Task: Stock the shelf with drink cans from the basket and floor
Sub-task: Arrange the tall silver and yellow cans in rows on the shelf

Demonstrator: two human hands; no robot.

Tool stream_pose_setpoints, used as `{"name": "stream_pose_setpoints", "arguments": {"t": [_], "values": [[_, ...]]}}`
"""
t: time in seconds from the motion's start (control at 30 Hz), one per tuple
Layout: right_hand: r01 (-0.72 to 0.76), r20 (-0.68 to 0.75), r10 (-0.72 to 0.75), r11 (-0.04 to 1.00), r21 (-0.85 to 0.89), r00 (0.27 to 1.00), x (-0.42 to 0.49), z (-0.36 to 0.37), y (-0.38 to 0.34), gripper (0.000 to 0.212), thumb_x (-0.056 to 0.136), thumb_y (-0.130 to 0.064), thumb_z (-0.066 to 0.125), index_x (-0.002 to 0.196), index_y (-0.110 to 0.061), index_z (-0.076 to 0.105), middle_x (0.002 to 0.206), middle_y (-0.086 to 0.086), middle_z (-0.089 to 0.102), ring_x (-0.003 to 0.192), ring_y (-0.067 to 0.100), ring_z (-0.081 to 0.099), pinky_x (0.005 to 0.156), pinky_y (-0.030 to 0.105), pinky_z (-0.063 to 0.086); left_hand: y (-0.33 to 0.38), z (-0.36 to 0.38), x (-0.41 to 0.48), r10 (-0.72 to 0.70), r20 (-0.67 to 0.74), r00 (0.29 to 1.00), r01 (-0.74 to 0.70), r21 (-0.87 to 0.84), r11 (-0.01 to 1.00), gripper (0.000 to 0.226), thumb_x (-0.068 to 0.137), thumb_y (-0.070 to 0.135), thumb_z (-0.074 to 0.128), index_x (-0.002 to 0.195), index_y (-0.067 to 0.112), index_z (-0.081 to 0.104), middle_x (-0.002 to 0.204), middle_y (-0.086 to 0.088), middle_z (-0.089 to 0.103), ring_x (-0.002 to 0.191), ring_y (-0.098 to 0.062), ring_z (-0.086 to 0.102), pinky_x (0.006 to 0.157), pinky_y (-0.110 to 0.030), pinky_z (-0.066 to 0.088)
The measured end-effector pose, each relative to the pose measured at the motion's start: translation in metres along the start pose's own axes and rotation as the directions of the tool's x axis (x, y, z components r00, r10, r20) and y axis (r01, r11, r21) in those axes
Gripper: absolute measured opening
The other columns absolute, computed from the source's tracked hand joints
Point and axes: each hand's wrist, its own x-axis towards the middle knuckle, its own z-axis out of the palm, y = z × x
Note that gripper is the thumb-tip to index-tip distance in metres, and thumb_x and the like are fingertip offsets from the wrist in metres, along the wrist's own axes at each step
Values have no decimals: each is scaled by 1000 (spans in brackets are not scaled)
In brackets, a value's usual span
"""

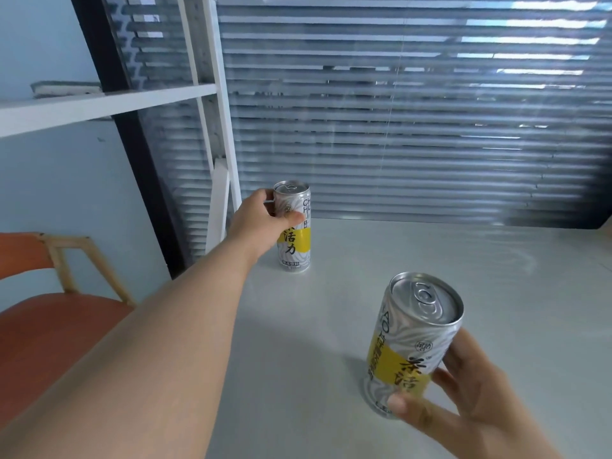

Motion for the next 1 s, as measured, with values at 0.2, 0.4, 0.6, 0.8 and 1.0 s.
{"name": "stream_pose_setpoints", "arguments": {"t": [0.2, 0.4, 0.6, 0.8, 1.0], "values": [[-89, -206, 57, 985, -150, 977, 5, 1, 9, 75, 32, -39, 96, 101, -38, 66, 95, -11, 75, 92, 4, 70, 80, 18, 55, 0, 2, -3, 9, -34, 999, -10, -2, 1000, 50, 70, 28, 81, 114, 18, 60, 110, 2, 70, 101, -16, 65, 95, -37, 49], [-114, -271, 54, 971, -212, 961, 59, -9, 13, 47, 67, 2, 82, 101, -26, 67, 94, -16, 75, 93, 1, 69, 79, 20, 54, -3, 3, -2, 27, -69, 997, -26, 15, 1000, 49, 71, 29, 81, 115, 19, 62, 108, 2, 71, 99, -16, 66, 91, -33, 48], [-138, -344, 48, 960, -242, 938, 118, -8, 25, 46, 69, -7, 83, 107, -27, 66, 97, -11, 73, 96, 10, 68, 86, 32, 53, -4, 6, -2, 66, -82, 994, -65, 12, 998, 47, 70, 30, 81, 113, 21, 65, 105, 4, 72, 99, -17, 66, 88, -33, 48], [-167, -275, 102, 960, -225, 956, 157, -5, 35, 43, 75, -8, 79, 109, -28, 61, 107, -5, 71, 102, 18, 67, 94, 41, 53, -7, 5, -2, 93, -78, 993, -91, 23, 996, 46, 71, 30, 80, 113, 22, 65, 106, 3, 72, 99, -17, 65, 88, -32, 49], [-168, -282, 101, 960, -225, 954, 176, 0, 40, 44, 75, -9, 79, 107, -30, 58, 108, -5, 70, 101, 19, 66, 95, 45, 52, -5, 5, -2, 96, -78, 992, -93, 47, 995, 45, 73, 29, 80, 114, 20, 65, 105, 4, 71, 96, -14, 65, 77, -23, 41]]}}
